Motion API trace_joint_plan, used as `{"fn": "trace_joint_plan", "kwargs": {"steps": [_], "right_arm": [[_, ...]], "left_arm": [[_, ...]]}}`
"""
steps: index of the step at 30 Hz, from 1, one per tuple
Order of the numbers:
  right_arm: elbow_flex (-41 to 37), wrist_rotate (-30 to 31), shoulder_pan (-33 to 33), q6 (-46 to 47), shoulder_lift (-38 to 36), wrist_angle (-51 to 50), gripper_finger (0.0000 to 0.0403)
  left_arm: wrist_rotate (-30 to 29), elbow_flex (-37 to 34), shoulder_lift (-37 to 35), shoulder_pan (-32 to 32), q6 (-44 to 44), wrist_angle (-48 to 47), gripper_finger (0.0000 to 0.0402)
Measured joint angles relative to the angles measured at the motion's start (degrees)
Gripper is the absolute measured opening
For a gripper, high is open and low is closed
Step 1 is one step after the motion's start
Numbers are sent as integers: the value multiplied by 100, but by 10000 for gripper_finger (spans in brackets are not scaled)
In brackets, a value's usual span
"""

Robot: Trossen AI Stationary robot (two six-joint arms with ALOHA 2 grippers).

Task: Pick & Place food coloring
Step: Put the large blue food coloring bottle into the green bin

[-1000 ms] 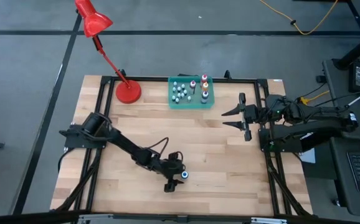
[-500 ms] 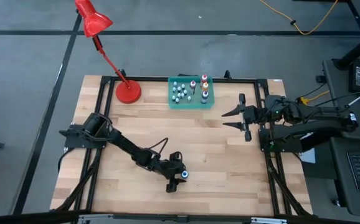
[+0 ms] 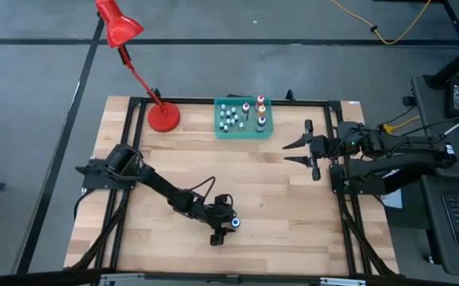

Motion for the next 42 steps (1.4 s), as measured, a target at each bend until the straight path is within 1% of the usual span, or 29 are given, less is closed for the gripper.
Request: {"fn": "trace_joint_plan", "kwargs": {"steps": [5, 12, 15, 17, 20, 24, 26, 29, 32, 35, 38, 40, 42], "right_arm": [[0, 0, 0, 5, 0, 0, 148], [0, 0, 0, 89, 0, 1, 148], [0, 0, 0, 116, 0, 1, 148], [0, 0, 0, 258, 0, 1, 148], [0, -92, 0, 585, 31, 14, 148], [0, -612, -2, 1086, 259, 167, 154], [0, -887, -2, 1256, 435, 295, 169], [0, -1154, -2, 1557, 778, 553, 209], [0, -1215, -2, 1869, 1192, 877, 259], [17, -1224, -3, 2258, 1641, 1265, 298], [307, -1297, -35, 2483, 2165, 1098, 313], [635, -1405, -70, 2376, 2491, 651, 313], [1005, -1401, -75, 2182, 2808, 274, 308]], "left_arm": [[0, 0, 0, 0, -2, 151, 203], [12, 0, 0, 1, -40, 435, 128], [63, 0, -29, 16, -44, 549, 107], [49, -4, -173, 57, -44, 523, 104], [12, -4, -582, 241, -44, 360, 104], [-175, -2, -1244, 632, 44, -416, 104], [-172, -2, -1566, 844, 173, -753, 103], [-150, 0, -1958, 1135, 314, -1167, 100], [-68, 107, -2161, 1369, 435, -1605, 99], [88, 498, -2188, 1552, 764, -2396, 99], [229, 890, -2115, 1724, 1045, -2945, 99], [270, 1047, -2077, 1855, 1106, -3246, 99], [343, 1171, -2055, 1981, 1117, -3261, 99]]}}
